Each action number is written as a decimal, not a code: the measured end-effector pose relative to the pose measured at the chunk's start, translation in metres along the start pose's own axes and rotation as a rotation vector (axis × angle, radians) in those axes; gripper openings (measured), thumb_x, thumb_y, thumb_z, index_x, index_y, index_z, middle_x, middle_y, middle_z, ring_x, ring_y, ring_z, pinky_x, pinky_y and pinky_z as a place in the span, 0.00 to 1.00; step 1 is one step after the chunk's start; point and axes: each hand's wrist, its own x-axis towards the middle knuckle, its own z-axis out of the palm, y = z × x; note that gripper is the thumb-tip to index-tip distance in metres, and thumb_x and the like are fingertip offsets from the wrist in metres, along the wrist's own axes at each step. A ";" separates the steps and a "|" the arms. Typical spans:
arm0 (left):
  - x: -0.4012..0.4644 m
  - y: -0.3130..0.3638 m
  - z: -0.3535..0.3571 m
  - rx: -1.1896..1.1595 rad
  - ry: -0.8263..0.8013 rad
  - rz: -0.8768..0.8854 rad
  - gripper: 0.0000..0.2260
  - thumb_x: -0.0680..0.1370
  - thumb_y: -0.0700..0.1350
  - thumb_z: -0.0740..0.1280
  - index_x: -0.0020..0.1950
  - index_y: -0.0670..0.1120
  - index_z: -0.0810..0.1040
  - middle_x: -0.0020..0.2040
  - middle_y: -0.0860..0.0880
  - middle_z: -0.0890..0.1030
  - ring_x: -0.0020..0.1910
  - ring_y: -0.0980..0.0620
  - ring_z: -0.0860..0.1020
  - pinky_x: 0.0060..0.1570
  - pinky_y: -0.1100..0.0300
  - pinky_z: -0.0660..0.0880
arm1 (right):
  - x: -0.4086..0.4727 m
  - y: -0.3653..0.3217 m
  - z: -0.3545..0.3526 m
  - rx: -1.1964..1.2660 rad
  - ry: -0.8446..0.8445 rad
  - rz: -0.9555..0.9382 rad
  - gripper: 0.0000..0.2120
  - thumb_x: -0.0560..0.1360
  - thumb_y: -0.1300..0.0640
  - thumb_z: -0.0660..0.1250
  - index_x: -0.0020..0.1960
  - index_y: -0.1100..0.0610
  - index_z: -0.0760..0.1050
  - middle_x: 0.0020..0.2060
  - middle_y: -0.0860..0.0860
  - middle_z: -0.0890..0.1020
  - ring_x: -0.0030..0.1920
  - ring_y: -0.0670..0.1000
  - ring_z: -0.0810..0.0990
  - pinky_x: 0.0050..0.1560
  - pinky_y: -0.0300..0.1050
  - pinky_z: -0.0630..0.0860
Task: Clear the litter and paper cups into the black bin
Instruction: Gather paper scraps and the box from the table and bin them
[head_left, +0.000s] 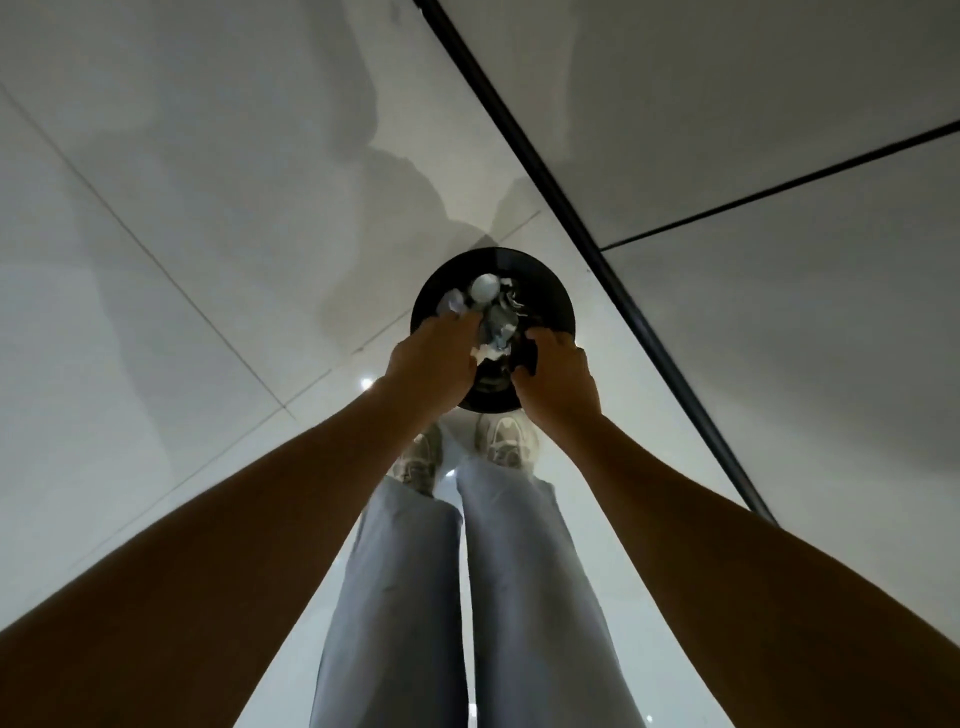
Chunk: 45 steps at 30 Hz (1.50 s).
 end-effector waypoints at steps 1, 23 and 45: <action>0.005 0.005 0.002 0.060 -0.072 0.006 0.25 0.78 0.49 0.64 0.73 0.48 0.62 0.70 0.44 0.68 0.68 0.41 0.68 0.63 0.48 0.71 | -0.003 0.005 -0.005 0.026 -0.002 0.032 0.22 0.76 0.60 0.61 0.70 0.54 0.65 0.65 0.57 0.72 0.64 0.59 0.71 0.63 0.56 0.72; -0.342 0.027 -0.145 -0.063 0.195 -0.405 0.18 0.82 0.52 0.54 0.67 0.45 0.69 0.63 0.46 0.75 0.61 0.47 0.74 0.62 0.54 0.70 | -0.271 -0.208 -0.139 -0.649 -0.183 -0.690 0.19 0.79 0.54 0.60 0.69 0.55 0.66 0.64 0.56 0.72 0.64 0.58 0.71 0.60 0.53 0.72; -0.786 0.069 0.189 -0.678 0.647 -1.389 0.17 0.82 0.52 0.53 0.66 0.46 0.69 0.58 0.48 0.75 0.56 0.48 0.75 0.52 0.56 0.71 | -0.690 -0.159 0.126 -1.420 -0.581 -1.685 0.17 0.79 0.55 0.57 0.68 0.55 0.66 0.62 0.54 0.72 0.61 0.57 0.70 0.57 0.52 0.70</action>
